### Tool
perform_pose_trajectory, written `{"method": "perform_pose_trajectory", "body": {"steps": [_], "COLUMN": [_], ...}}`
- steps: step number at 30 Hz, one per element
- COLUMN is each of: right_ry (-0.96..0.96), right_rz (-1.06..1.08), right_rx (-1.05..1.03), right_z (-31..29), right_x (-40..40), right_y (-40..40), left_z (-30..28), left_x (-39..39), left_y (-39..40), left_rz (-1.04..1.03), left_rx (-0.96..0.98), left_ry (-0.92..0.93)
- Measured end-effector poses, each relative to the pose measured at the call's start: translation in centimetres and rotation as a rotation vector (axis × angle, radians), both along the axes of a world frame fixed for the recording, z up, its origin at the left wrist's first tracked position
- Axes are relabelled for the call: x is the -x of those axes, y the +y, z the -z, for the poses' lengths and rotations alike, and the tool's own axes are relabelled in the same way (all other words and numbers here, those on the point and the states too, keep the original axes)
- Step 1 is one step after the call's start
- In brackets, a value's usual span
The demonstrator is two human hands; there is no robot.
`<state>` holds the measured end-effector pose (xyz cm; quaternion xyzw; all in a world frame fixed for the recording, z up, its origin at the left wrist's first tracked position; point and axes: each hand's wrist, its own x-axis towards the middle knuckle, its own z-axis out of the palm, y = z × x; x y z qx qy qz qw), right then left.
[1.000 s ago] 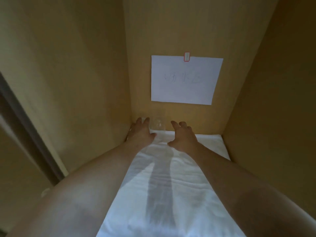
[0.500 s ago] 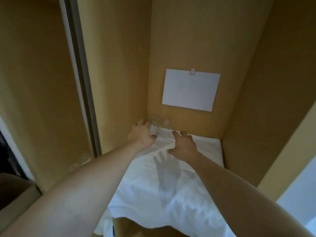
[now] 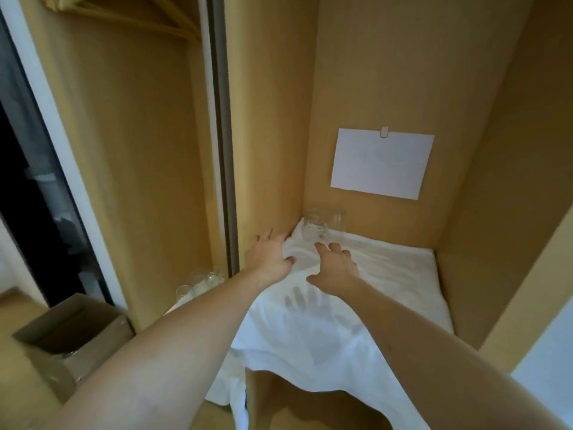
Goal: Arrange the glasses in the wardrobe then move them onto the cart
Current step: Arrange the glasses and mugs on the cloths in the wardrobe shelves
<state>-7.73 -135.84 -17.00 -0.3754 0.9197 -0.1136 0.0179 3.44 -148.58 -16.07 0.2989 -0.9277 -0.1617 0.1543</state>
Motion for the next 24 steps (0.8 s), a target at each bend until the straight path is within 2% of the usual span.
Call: {"method": "perform_pose_trajectory", "body": {"steps": [7,24], "right_ry": [-0.053,-0.053], "right_rz": [0.0,-0.065], "right_rx": [-0.006,-0.002], "right_z": [1.5,3.7], "right_x": [-7.6,-27.2], "right_y": [-3.9,-13.8], "left_z": [1.8,4.0], "left_x": [-9.5,-28.9], "left_y": [-3.2,-15.6], "left_rz": [0.029,-0.021], "left_rx": [0.087,0.089], "left_ry": [-0.105,-0.18]}}
